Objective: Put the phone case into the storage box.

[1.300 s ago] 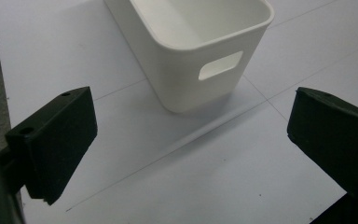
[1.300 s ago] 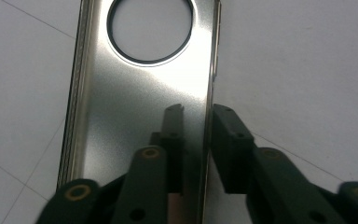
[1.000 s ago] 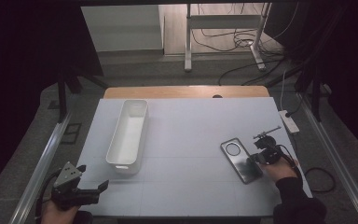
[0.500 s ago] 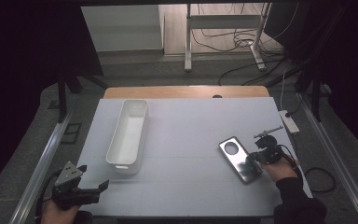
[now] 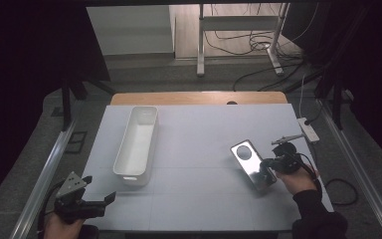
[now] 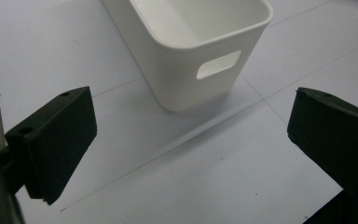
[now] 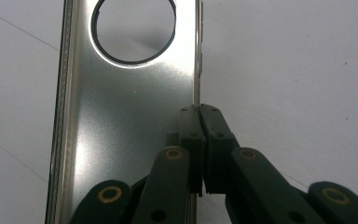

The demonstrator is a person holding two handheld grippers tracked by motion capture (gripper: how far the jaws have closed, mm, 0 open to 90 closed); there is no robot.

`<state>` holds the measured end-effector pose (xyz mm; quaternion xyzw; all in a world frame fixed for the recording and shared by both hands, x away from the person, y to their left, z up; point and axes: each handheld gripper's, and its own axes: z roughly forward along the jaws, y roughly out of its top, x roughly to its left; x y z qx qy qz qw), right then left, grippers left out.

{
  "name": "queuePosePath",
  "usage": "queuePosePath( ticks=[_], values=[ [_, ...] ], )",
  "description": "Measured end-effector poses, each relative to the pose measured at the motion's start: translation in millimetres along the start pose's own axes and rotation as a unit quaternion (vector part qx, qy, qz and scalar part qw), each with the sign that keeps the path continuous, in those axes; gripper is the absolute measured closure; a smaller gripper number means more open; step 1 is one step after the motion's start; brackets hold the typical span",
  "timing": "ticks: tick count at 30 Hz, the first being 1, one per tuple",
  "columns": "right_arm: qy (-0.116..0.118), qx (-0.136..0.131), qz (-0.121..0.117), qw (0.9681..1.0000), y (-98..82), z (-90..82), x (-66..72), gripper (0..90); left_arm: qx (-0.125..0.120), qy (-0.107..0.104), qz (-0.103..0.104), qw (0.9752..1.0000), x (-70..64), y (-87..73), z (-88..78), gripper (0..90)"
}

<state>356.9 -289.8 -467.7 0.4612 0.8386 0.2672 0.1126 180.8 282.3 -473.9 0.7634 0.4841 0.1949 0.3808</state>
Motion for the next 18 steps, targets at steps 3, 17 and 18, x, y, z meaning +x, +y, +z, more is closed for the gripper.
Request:
queuePosePath(
  ticks=[3,17,18],
  values=[
    [0.003,-0.008,0.000,1.0000,1.4,-2.6,2.3,88.6,-0.002,-0.001,0.001,1.0000,0.0,0.1,-0.5,1.8],
    [0.011,-0.049,-0.009,0.9987,10.5,-15.3,15.0,88.5,-0.008,-0.006,-0.006,0.9999,-4.0,4.3,-2.3,0.0],
    [0.011,-0.049,-0.009,0.9987,10.5,-15.3,15.0,88.5,-0.008,-0.006,-0.006,0.9999,-4.0,4.3,-2.3,0.0]
  ],
)
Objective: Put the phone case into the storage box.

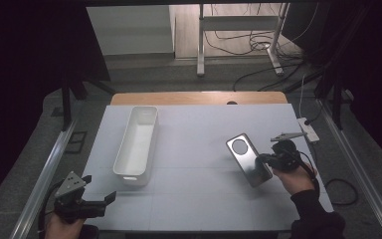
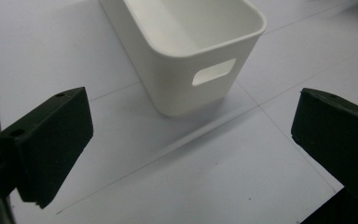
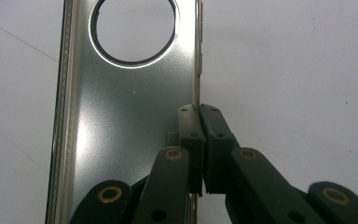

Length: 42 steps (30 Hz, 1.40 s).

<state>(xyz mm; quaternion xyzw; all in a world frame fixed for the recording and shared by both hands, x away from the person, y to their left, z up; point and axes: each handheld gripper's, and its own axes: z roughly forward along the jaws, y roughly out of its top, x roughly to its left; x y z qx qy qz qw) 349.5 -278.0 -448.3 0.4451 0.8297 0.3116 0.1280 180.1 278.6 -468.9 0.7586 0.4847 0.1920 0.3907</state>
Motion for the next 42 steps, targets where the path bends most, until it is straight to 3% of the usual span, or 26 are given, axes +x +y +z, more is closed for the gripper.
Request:
queuePosePath(
  ticks=[10,29,42],
  values=[
    [0.013,-0.028,-0.002,0.9995,9.0,-5.2,6.4,88.5,0.000,-0.020,0.007,0.9998,-10.1,8.1,6.4,0.0],
    [0.020,-0.049,-0.011,0.9985,24.1,-5.1,15.1,88.5,-0.014,-0.056,-0.004,0.9983,-20.7,27.5,17.0,0.0],
    [0.026,-0.059,-0.020,0.9977,35.7,-2.7,25.6,88.5,-0.009,-0.080,0.008,0.9968,-25.7,39.4,28.7,0.0]
  ],
)
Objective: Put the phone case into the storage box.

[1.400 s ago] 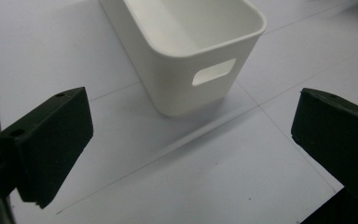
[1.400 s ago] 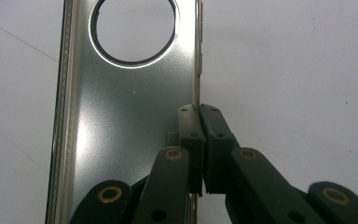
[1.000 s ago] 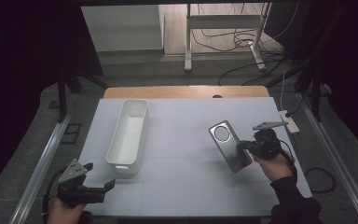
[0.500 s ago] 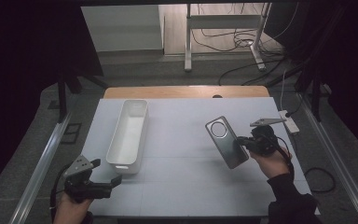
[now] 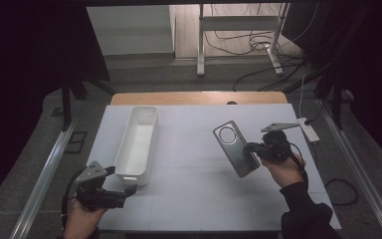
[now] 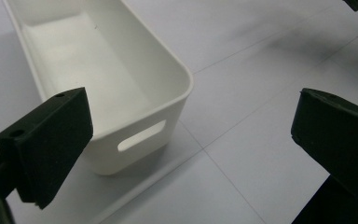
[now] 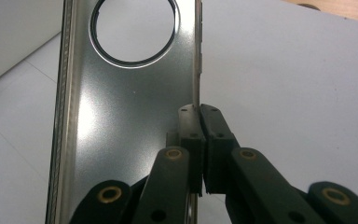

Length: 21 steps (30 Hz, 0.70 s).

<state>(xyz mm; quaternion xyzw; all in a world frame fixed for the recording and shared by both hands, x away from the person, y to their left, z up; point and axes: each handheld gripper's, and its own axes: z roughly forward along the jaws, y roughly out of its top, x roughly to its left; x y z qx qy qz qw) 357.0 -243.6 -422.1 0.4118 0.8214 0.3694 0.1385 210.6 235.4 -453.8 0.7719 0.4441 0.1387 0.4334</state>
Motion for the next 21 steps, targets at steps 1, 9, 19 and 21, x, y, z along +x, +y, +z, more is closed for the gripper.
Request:
queuePosePath(
  ticks=[1,9,19,21],
  values=[
    [0.000,-0.001,-0.001,1.0000,0.8,0.2,0.7,88.5,0.000,-0.001,0.001,1.0000,-0.3,1.0,1.3,0.0],
    [0.001,-0.006,-0.009,0.9999,4.8,2.3,5.7,88.5,0.004,-0.014,0.008,0.9999,-2.3,10.0,13.5,0.0],
    [0.004,-0.014,-0.015,0.9998,10.1,5.8,10.6,88.5,-0.003,-0.016,0.030,0.9994,-4.4,29.1,27.1,0.1],
    [0.003,-0.016,-0.015,0.9997,11.1,6.5,11.0,88.5,-0.003,-0.020,0.033,0.9993,-4.6,33.0,29.8,0.1]
  ],
)
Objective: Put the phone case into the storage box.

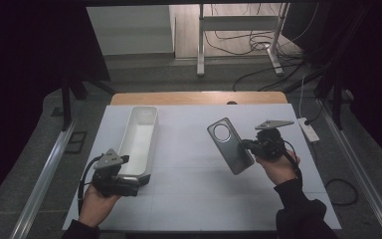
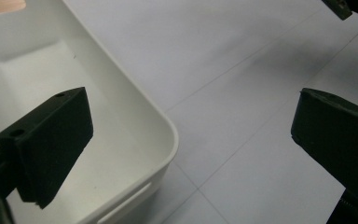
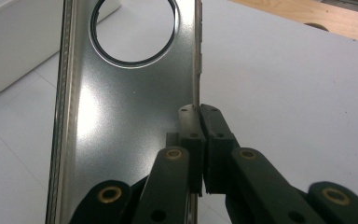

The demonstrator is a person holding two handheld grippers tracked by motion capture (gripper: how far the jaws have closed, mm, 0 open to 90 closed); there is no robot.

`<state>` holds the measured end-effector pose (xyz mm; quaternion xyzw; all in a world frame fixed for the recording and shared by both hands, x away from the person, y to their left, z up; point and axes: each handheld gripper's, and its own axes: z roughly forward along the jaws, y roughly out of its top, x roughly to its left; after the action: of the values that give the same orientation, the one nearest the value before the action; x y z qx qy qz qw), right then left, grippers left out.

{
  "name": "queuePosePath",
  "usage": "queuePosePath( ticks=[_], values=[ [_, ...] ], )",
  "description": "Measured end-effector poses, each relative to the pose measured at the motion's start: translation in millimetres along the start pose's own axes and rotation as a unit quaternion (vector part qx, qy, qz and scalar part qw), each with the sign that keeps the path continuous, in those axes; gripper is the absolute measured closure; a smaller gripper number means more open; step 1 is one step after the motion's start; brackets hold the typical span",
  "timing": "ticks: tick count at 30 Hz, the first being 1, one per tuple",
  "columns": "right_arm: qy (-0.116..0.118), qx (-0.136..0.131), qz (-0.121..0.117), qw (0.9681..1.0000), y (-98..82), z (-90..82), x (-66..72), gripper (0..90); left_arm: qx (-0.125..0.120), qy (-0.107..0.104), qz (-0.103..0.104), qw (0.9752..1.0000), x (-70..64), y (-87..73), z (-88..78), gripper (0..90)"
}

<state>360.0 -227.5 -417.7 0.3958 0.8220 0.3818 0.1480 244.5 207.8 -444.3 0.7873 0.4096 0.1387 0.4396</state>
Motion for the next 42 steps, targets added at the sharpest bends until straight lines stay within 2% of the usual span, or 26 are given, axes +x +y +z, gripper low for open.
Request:
queuePosePath(
  ticks=[6,14,17,23,35,42],
  values=[
    [0.002,-0.004,0.001,1.0000,4.3,2.2,2.8,88.5,-0.004,-0.009,0.005,0.9999,-0.8,11.5,10.1,0.1],
    [0.008,-0.007,-0.002,0.9999,11.2,6.7,10.2,88.5,-0.004,-0.019,0.021,0.9996,-4.7,24.8,25.0,0.0],
    [0.009,-0.008,-0.002,0.9999,13.3,8.4,12.6,88.5,-0.017,-0.038,0.014,0.9990,-4.5,28.4,30.0,0.0],
    [0.009,-0.009,-0.002,0.9999,16.5,11.1,16.0,88.5,-0.035,-0.054,0.009,0.9979,-3.8,36.2,40.6,0.0],
    [0.015,-0.011,-0.007,0.9998,22.6,16.6,25.4,88.5,-0.026,-0.062,0.023,0.9975,-11.1,50.0,62.5,0.0],
    [0.019,-0.010,-0.014,0.9997,26.5,21.4,33.4,88.5,-0.017,-0.067,0.024,0.9973,-13.5,55.9,71.7,0.0]
  ],
)
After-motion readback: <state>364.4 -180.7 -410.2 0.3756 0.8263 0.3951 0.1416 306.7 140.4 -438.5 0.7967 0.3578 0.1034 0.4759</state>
